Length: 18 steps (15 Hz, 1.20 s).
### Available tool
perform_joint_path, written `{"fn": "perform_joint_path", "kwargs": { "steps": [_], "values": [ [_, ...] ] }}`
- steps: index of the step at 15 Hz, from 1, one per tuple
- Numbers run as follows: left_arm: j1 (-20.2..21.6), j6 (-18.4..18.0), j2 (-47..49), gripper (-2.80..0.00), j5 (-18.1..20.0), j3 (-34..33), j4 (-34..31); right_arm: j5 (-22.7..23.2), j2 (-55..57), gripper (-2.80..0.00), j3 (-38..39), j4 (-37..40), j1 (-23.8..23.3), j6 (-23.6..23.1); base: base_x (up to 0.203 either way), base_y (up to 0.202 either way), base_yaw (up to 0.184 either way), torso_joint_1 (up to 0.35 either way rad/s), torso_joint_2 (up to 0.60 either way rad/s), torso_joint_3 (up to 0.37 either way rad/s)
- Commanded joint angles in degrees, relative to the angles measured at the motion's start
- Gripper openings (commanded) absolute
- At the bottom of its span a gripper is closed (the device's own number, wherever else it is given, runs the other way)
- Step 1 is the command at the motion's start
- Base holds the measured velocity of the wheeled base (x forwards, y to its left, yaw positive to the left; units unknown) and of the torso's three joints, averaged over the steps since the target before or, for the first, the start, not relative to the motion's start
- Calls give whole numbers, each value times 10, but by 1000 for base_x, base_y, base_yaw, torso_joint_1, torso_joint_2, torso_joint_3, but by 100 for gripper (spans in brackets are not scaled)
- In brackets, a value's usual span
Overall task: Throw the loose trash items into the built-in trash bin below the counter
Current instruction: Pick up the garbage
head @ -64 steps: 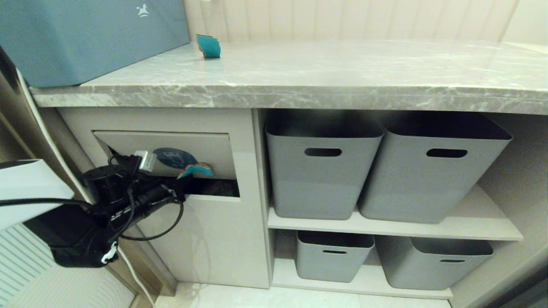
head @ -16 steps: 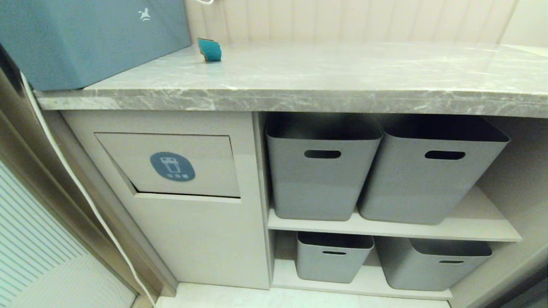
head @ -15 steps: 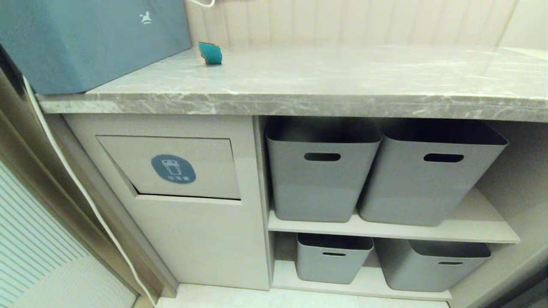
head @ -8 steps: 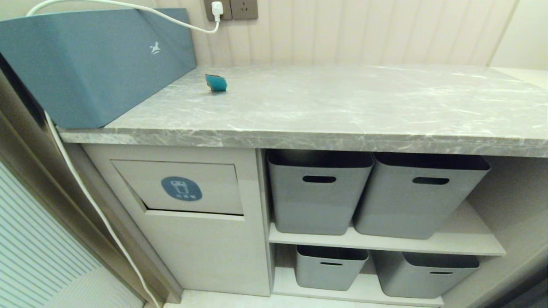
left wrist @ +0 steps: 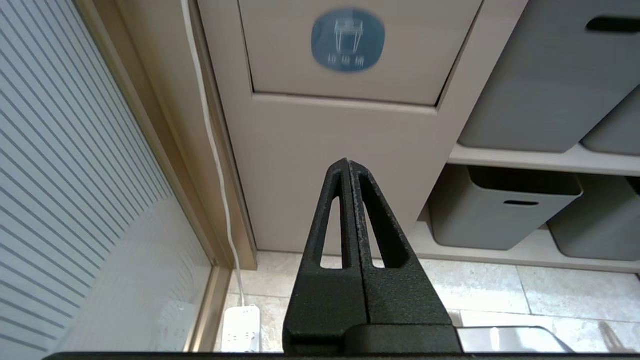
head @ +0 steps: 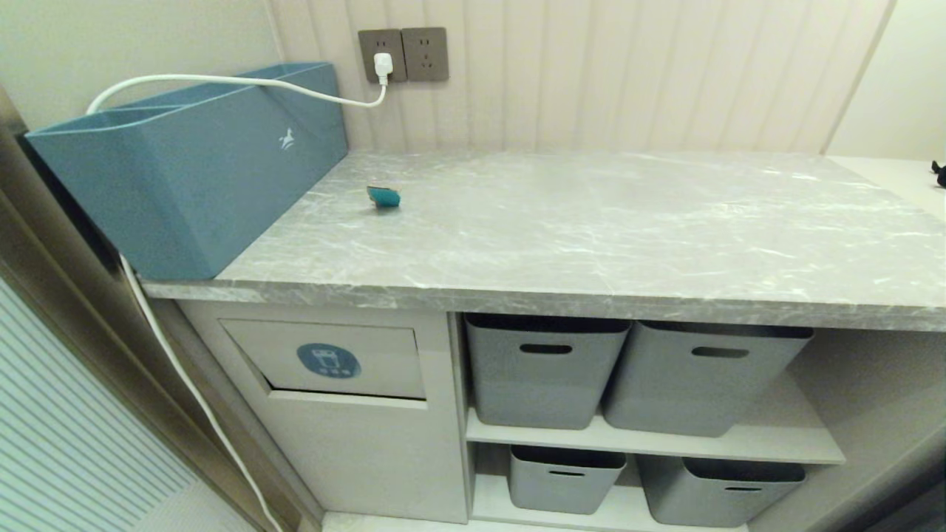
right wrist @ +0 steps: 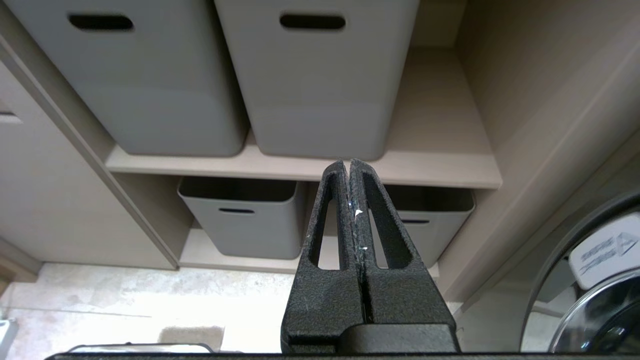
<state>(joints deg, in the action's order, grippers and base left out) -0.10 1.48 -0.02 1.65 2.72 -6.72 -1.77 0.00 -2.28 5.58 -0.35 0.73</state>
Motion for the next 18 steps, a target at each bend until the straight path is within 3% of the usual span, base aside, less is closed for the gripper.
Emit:
{"fn": "perform_joint_path", "kwargs": {
  "steps": [1,18],
  "values": [
    [0,0,1,-280,0,0,-1,1,1,-280,0,0,0,0,0,0,0,222,-490,-275],
    [0,0,1,-280,2,0,-1,-1,1,-280,0,0,0,5,0,0,0,248,-540,-291]
  ]
}}
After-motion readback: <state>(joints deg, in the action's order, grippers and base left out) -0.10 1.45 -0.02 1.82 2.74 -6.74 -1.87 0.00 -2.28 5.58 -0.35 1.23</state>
